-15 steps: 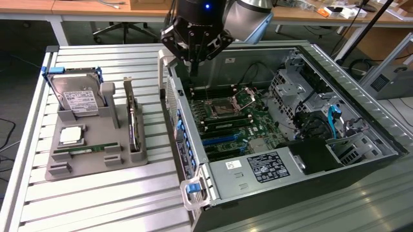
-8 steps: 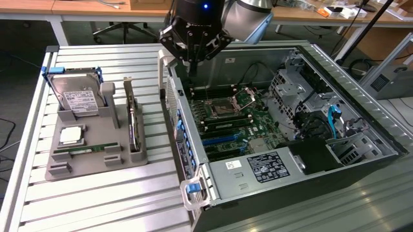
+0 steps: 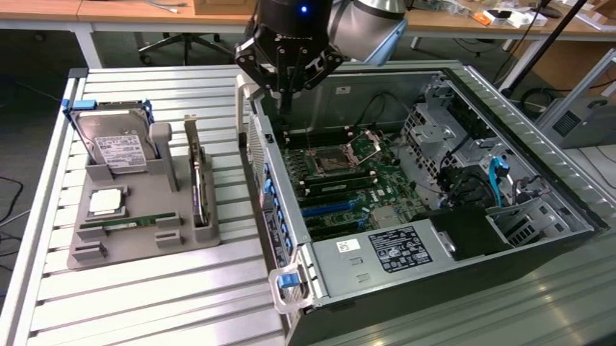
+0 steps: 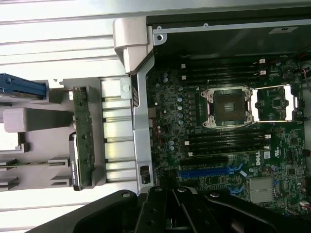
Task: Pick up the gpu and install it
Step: 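Reach for the gpu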
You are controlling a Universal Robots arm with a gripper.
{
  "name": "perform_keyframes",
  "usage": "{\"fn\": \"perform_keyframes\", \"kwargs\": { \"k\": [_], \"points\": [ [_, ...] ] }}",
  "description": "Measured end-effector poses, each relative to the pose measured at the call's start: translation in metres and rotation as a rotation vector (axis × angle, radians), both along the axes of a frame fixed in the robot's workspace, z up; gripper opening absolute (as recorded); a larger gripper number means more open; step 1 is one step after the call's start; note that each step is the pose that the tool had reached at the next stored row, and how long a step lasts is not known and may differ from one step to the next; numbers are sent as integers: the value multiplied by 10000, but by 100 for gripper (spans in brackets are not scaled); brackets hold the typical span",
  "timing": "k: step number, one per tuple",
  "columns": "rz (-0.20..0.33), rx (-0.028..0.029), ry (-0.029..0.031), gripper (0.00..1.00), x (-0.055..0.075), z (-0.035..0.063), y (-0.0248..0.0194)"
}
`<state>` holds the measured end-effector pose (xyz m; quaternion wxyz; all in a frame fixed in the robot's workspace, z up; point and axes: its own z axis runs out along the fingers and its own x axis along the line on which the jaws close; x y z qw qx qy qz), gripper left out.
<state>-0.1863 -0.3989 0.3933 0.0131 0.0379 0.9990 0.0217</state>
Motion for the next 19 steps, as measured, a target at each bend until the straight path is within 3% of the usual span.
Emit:
{"fn": "perform_keyframes", "kwargs": {
  "k": [19],
  "points": [
    [0, 0, 0, 11, -66, 0, 0]
  ]
}}
